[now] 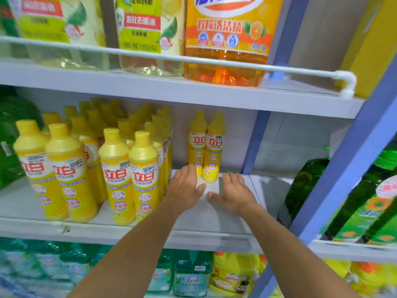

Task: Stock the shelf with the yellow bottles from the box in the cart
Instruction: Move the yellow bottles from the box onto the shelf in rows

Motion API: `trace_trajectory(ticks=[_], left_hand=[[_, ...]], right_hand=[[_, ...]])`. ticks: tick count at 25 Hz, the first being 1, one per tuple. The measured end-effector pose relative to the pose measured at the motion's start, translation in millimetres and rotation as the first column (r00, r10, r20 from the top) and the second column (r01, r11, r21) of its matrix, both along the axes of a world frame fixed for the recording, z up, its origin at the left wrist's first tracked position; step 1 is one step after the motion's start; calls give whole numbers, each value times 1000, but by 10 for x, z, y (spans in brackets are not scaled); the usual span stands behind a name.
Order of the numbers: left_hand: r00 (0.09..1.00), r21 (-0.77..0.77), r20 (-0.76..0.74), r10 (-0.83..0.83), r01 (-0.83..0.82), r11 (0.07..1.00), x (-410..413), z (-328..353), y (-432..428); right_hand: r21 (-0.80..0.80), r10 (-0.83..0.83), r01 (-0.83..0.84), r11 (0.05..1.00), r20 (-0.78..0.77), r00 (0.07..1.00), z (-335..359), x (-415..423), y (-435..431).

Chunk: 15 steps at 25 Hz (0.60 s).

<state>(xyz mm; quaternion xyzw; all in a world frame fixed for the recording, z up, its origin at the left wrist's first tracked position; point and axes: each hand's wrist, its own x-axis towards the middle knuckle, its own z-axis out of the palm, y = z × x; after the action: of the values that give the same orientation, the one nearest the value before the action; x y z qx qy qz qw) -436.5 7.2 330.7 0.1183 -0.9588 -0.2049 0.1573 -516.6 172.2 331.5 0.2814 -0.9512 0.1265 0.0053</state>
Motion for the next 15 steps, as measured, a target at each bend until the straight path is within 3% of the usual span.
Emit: trace_trajectory(ticks=[3,6,15], left_hand=[[962,-295,265,-63,143,945,426,291,95],[920,-370,386,-60,214,904,809,519,180],[941,-442,318,-117,256,860,2417,549,141]], right_hand=[[161,39,-35,986,-17,999,280,340,202],[217,42,-39,975,-9,999,484,782,376],[232,54,-33,972,-86,995,509,2320,396]])
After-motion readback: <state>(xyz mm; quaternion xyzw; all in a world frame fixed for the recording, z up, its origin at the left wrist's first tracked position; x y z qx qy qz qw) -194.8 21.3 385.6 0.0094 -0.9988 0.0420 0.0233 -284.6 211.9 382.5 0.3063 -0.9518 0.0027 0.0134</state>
